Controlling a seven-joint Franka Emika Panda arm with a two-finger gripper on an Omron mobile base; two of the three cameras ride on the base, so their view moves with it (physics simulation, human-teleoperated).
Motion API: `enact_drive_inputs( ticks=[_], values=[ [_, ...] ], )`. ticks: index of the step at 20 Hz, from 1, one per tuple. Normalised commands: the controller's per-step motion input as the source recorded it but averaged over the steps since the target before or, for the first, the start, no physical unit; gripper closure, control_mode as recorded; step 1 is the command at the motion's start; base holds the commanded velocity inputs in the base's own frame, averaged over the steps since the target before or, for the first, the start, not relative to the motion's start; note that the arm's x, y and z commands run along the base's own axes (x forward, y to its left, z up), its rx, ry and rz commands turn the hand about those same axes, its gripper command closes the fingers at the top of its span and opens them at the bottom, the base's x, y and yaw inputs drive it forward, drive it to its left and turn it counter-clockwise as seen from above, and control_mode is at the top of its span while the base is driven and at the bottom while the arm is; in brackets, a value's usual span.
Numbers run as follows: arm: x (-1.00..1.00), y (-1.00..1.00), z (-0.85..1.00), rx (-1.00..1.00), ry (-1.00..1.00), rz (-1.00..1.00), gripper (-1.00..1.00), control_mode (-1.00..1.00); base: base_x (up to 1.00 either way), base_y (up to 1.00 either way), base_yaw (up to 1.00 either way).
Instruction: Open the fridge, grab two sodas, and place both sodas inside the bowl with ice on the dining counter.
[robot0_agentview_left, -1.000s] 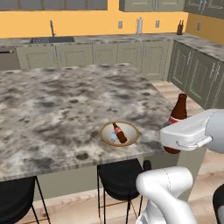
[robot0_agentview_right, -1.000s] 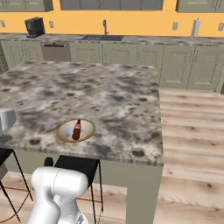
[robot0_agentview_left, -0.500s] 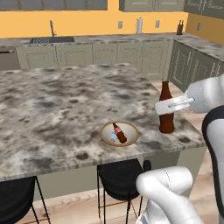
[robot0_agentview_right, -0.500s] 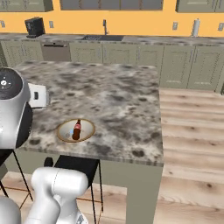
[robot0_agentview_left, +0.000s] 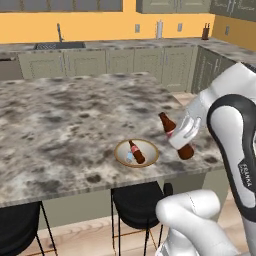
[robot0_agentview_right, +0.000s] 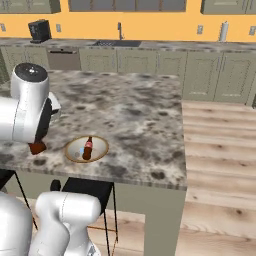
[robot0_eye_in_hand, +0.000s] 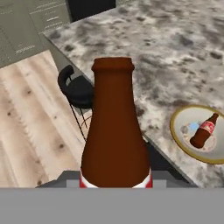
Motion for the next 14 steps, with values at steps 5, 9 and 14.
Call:
enact_drive_inputs(
  ticks=[5, 9, 14],
  values=[
    [0.24, 0.04, -0.49, -0.33, 0.09, 0.32, 1.00, -1.00, 0.00, 0.00, 0.00],
    [0.33, -0.13, -0.24, -0.28, 0.00, 0.25, 1.00, -1.00, 0.00, 0.00, 0.00],
    [0.39, -0.06, -0.34, -0.17, 0.00, 0.23, 1.00, -1.00, 0.00, 0.00, 0.00]
  ],
)
